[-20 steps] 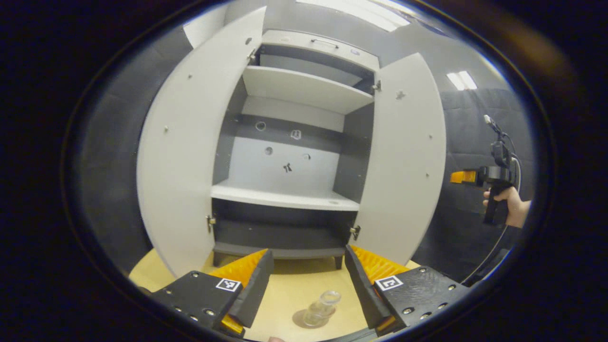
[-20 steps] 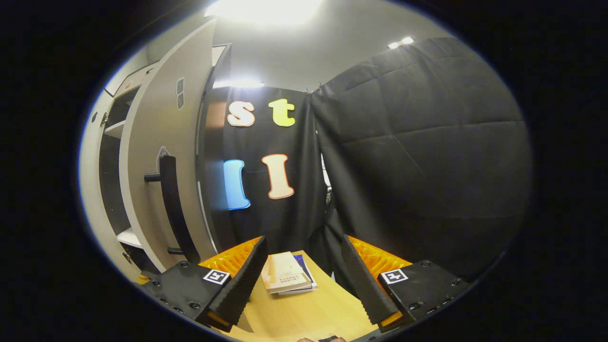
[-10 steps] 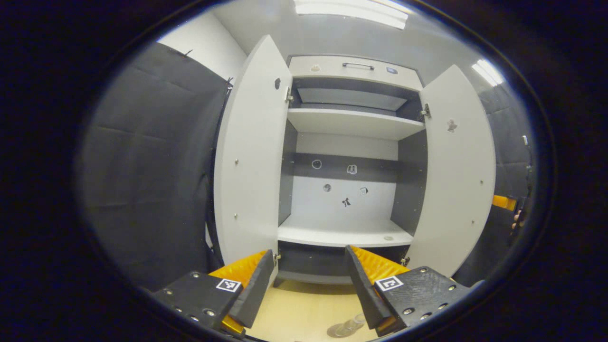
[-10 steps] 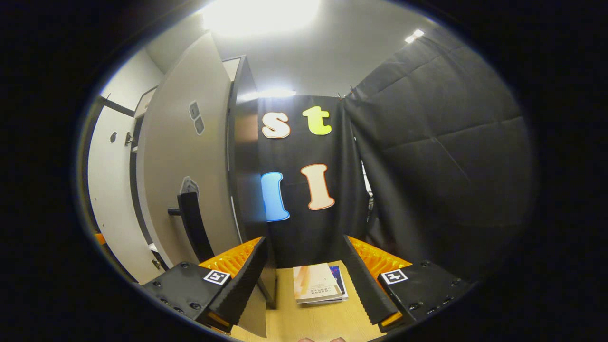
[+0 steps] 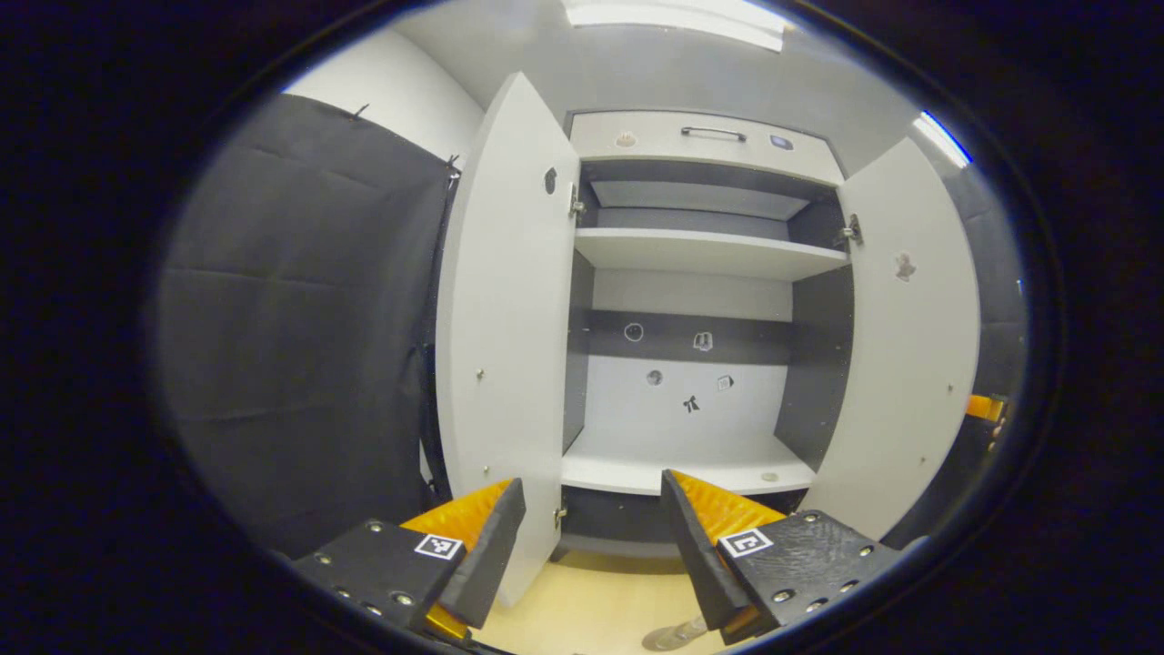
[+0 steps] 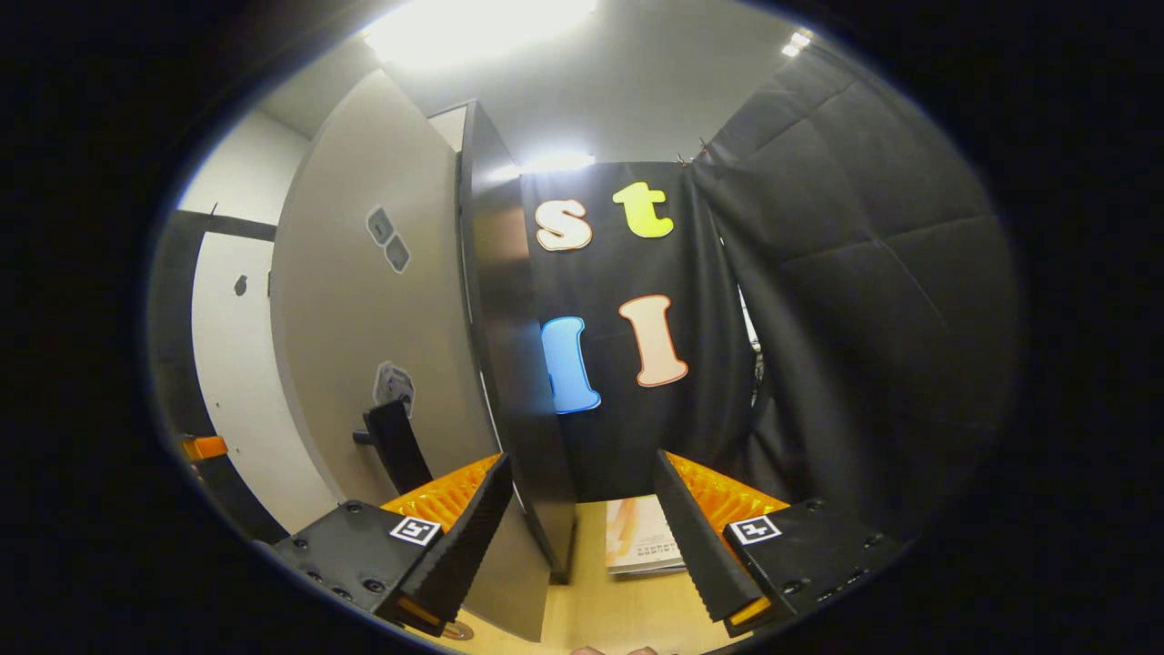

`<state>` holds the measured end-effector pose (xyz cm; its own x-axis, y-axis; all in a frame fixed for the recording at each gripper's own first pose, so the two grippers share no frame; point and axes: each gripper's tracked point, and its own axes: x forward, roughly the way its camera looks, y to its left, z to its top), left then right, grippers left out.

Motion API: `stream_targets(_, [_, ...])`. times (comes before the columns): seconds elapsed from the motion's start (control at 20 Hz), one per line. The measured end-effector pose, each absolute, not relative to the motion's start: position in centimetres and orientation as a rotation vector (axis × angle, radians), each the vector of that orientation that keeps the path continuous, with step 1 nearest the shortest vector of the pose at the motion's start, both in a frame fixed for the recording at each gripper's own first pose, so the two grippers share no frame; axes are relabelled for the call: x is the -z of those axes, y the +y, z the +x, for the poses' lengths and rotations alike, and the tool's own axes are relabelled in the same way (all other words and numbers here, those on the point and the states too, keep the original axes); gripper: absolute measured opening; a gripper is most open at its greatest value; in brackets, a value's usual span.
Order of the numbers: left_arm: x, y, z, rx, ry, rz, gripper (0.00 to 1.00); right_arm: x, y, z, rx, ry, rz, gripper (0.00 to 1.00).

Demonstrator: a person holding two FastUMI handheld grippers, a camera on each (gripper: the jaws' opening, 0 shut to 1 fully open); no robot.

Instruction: Grasp the bottle in the cabinet with the left hand and place it on the coaster, then close the right door with the right hand and the left door with the left hand.

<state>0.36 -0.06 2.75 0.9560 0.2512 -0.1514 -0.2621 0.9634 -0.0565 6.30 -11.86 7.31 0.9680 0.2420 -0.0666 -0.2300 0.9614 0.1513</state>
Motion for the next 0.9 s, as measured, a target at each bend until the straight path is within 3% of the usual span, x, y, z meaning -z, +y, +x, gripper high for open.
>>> stream_targets(0.2, [-1.2,-0.2,1.1,-0.162,0.15,-0.122,0.87,-7.2,-11.5,6.8,-0.206,0.077,0.095,0.96])
stream_targets(0.25, [-1.1,-0.2,1.0,-0.144,0.15,-0.12,0.87,-7.1,-11.2,7.0,-0.205,0.076,0.078,0.99])
stream_targets(0.3, [-0.7,-0.3,1.1,-0.13,0.151,-0.116,0.94,-6.8,-10.7,7.1,-0.203,0.084,0.057,0.99])
stream_targets(0.35, [-0.5,-0.1,1.1,-0.117,0.151,-0.116,0.87,-6.5,-10.4,7.1,-0.203,0.095,0.037,0.99])
stream_targets(0.5, [-0.1,0.3,1.1,-0.1,0.145,-0.125,0.87,-6.6,-9.7,6.7,-0.175,0.095,-0.013,0.95])
stream_targets(0.55, [0.0,0.4,1.1,-0.094,0.14,-0.13,0.94,-6.8,-9.5,6.6,-0.161,0.087,-0.033,0.95])
stream_targets(0.6, [0.0,0.5,1.2,-0.087,0.135,-0.137,0.87,-6.8,-9.3,6.5,-0.149,0.082,-0.04,0.89])
stream_targets(0.85, [-0.7,1.7,1.4,-0.086,0.101,-0.146,0.87,-6.5,-6.2,5.5,-0.17,0.078,-0.017,0.89])
stream_targets(0.9, [-0.9,2.0,1.4,-0.09,0.095,-0.136,0.87,-6.4,-5.2,5.3,-0.184,0.076,-0.019,0.94])
